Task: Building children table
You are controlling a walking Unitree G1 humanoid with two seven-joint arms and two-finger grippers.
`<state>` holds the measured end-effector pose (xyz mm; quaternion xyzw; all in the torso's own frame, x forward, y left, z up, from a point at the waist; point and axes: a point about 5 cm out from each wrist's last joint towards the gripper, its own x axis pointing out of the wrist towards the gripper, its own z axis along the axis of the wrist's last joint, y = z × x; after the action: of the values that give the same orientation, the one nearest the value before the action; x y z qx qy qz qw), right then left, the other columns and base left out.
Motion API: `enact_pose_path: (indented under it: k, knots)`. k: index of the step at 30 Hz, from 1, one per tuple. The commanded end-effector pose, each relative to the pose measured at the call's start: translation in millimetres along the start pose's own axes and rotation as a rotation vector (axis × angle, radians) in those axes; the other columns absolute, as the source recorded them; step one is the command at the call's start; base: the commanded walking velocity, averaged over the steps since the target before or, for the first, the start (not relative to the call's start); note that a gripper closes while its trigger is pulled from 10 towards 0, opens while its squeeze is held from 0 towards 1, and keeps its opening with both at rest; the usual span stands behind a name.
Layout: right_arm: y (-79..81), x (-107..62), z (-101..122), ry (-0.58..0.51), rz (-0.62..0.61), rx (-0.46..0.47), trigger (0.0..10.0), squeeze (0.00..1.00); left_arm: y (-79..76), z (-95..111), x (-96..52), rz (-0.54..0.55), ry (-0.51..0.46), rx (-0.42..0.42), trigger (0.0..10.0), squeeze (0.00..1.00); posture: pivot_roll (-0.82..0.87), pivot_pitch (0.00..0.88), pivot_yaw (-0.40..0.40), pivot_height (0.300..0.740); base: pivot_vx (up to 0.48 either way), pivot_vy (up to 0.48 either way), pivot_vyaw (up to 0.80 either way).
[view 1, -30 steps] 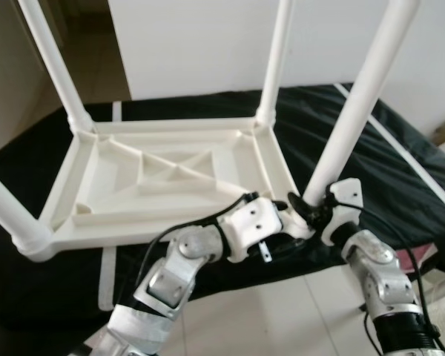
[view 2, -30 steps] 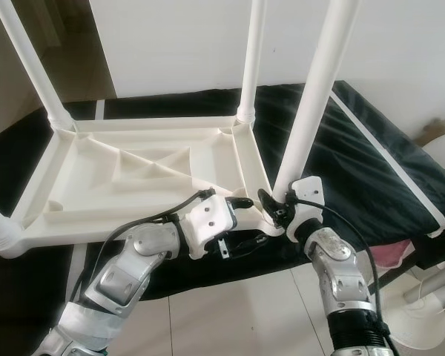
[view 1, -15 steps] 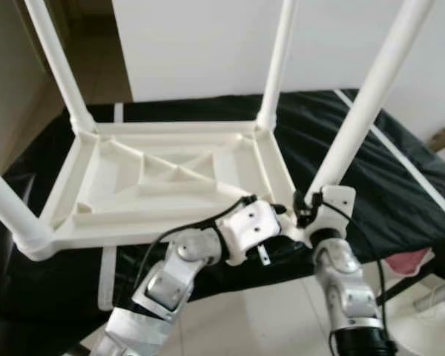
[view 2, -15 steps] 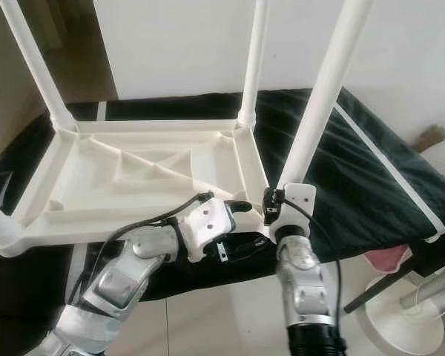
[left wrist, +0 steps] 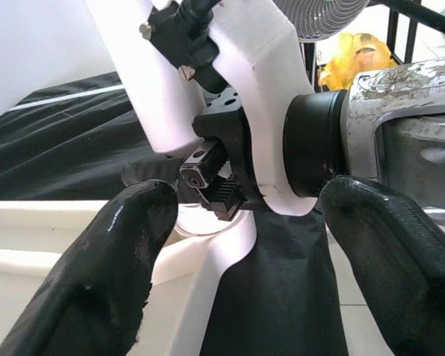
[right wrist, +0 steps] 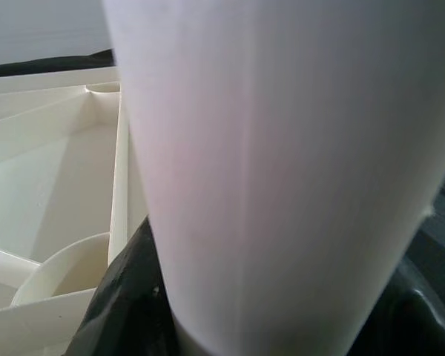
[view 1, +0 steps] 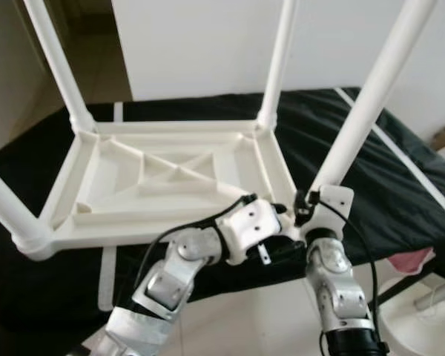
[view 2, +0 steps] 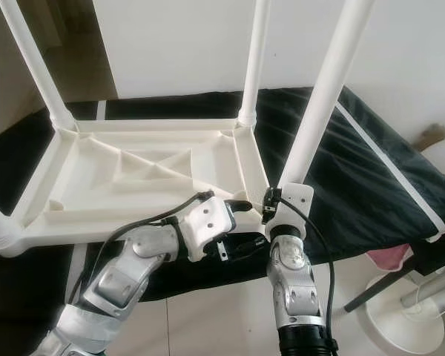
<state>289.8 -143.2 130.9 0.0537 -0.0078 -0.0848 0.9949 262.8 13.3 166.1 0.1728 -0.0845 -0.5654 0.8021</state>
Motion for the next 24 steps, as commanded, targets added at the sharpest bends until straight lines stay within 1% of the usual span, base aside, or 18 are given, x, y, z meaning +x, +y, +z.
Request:
enact_pose_path:
  k: [1,7,8,9,10,13,15,20,24]
  knots:
    - [12.7,-6.0,-5.3,0.034,0.002,0.090,10.0,0.00,1.4,3.8,0.4,0.011,-0.008,0.014,10.0,0.00,-0.01,0.006,-0.048,0.740,0.000,0.000,0.00]
    - [11.1,-6.9,-4.0,0.031,-0.009,0.090,10.0,0.00,0.9,2.7,-2.2,0.007,0.000,0.022,10.0,0.00,-0.01,0.016,-0.044,0.740,0.000,0.000,0.00]
    - [10.8,-7.2,-4.0,0.030,-0.007,0.087,10.0,0.04,1.7,2.2,-2.7,0.011,0.003,0.026,10.0,0.00,-0.01,0.021,-0.041,0.740,0.000,0.000,0.00]
    - [10.7,-7.3,-3.9,0.030,-0.006,0.085,10.0,0.04,2.2,1.9,-3.0,0.014,0.005,0.028,10.0,0.00,-0.01,0.021,-0.041,0.740,0.000,0.000,0.00]
    - [11.2,-7.2,-2.7,0.022,0.009,0.081,10.0,1.00,8.0,1.2,-3.9,0.040,0.010,0.028,10.0,0.00,-0.01,0.024,-0.038,0.740,0.000,0.000,0.00]
    - [11.7,-6.5,0.0,0.009,0.030,0.077,10.0,1.00,19.6,1.1,-5.3,0.092,0.017,0.034,10.0,0.00,-0.01,0.026,-0.040,0.740,0.000,0.000,0.00]
    - [10.8,-5.7,1.4,0.001,0.032,0.070,10.0,1.00,22.5,2.1,-5.2,0.106,0.015,0.044,10.0,0.00,-0.02,0.025,-0.040,0.740,0.000,0.000,0.00]
    - [9.0,-4.8,3.2,-0.004,0.064,0.058,10.0,1.00,23.2,1.9,-4.8,0.118,0.019,0.045,10.0,0.00,-0.02,0.026,-0.039,0.740,0.000,0.000,0.00]
    - [3.1,-4.7,5.4,-0.008,0.077,0.042,10.0,1.00,22.2,1.8,-5.6,0.117,0.018,0.046,10.0,0.00,-0.02,0.032,-0.039,0.740,0.000,0.000,0.00]
